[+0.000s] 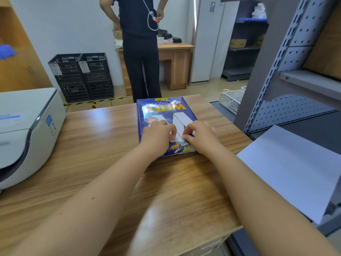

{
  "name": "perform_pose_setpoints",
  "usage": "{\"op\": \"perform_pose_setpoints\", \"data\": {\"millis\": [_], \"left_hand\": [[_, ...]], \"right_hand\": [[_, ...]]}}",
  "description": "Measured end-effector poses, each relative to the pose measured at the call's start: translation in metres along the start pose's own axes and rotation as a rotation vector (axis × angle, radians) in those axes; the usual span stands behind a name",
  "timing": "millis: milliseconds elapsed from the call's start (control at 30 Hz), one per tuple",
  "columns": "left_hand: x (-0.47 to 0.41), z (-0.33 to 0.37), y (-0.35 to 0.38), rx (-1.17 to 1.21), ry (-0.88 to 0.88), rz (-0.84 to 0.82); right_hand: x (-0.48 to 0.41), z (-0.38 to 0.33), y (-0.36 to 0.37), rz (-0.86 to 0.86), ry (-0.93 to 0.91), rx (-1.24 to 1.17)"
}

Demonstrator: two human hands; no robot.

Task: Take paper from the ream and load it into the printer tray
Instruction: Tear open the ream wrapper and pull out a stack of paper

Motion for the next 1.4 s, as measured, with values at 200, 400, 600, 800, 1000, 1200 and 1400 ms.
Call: {"op": "perform_pose_setpoints", "data": {"millis": [200, 400, 600, 800, 1000, 1200, 1400], "left_hand": [[0.016, 0.000, -0.005, 0.190, 0.016, 0.006], [0.030, 0.003, -0.010, 0.266, 0.023, -0.024], [0.043, 0.005, -0.013, 0.337, 0.027, 0.029], [0.056, 0.017, -0.010, 0.268, 0.118, 0.115], [0.068, 0.022, 0.000, 0.263, 0.108, 0.133], [0.087, 0.029, 0.007, 0.207, 0.113, 0.112], [0.098, 0.038, 0.015, 0.075, 0.114, 0.087]], "right_hand": [[-0.004, -0.001, 0.007, 0.002, 0.049, 0.006], [0.009, -0.008, 0.001, 0.019, -0.053, 0.050], [0.034, -0.010, -0.007, 0.081, -0.158, -0.052], [0.058, -0.004, -0.009, 0.111, -0.225, -0.186], [0.075, 0.000, -0.008, 0.113, -0.217, -0.228], [0.095, 0.007, -0.010, 0.081, -0.222, -0.175], [0.104, 0.011, -0.006, 0.096, -0.288, -0.125]]}}
Point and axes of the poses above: each hand's wrist, its own x-axis away from the middle knuckle, its own y-axis out of the palm, z = x × y, the point moved 6 cm from there along -x, towards the middle knuckle, and after that the axes turned 15 degrees about -x, right-handed, at the moved point
